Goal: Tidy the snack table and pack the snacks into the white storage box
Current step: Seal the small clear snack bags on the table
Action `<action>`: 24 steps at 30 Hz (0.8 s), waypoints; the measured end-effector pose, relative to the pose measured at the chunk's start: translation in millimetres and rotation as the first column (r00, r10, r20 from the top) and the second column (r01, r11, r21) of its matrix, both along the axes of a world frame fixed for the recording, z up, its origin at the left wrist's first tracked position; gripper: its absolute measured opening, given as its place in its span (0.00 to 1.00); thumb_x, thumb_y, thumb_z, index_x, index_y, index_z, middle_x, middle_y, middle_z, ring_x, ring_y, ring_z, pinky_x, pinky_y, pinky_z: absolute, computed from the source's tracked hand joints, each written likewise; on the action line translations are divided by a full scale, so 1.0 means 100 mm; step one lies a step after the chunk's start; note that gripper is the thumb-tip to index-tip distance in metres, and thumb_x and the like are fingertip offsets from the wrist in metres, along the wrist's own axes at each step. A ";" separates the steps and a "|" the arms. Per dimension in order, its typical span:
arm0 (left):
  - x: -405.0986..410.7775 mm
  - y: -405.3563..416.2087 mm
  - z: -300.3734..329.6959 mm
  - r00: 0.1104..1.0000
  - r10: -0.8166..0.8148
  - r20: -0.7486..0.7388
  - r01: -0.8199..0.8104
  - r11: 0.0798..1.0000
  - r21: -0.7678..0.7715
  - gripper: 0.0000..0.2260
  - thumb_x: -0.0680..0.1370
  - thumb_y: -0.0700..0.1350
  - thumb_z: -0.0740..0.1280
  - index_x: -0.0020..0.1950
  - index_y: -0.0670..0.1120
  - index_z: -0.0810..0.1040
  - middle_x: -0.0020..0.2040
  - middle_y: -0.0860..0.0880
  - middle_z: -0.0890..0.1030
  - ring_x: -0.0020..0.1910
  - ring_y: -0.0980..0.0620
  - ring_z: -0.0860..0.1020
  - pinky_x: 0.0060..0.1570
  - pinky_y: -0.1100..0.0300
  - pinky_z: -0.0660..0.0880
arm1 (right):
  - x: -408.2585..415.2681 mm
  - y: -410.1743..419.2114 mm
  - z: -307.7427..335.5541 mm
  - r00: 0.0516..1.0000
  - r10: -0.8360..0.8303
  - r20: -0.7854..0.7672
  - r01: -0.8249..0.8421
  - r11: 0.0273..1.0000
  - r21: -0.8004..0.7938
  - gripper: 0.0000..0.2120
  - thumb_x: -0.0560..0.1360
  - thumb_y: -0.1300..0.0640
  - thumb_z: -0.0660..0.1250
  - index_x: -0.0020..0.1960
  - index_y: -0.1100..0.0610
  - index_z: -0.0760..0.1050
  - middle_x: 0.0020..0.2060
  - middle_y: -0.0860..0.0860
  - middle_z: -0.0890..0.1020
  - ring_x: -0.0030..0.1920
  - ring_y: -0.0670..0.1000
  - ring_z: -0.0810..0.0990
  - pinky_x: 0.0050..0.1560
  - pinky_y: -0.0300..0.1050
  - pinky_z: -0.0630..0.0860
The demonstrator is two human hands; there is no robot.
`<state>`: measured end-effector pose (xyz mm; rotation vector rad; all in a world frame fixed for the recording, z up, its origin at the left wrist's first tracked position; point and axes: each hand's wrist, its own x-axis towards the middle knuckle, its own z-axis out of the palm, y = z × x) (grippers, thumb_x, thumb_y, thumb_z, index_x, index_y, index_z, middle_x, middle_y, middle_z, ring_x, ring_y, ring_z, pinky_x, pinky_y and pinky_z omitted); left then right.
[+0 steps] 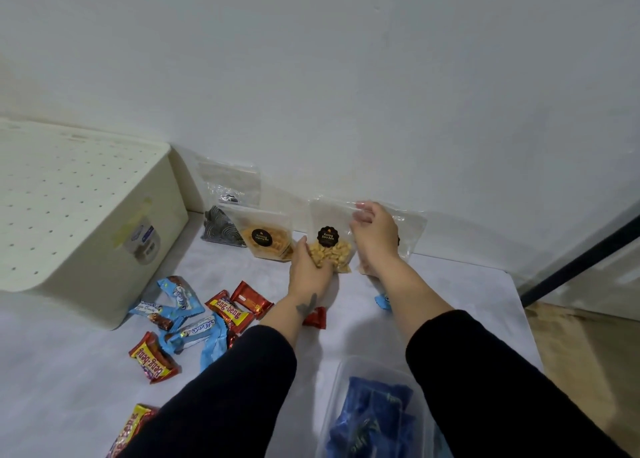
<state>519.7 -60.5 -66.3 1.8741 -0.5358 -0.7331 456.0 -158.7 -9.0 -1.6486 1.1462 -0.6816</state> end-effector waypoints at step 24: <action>0.20 1.75 1.18 0.690 -0.609 0.391 0.316 0.739 0.595 0.18 0.80 0.46 0.59 0.70 0.46 0.70 0.68 0.46 0.74 0.66 0.47 0.72 0.66 0.56 0.67 | -0.35 1.61 0.85 0.631 0.420 -0.652 -0.602 0.796 -0.070 0.15 0.77 0.55 0.64 0.62 0.59 0.77 0.61 0.55 0.79 0.60 0.55 0.77 0.62 0.47 0.72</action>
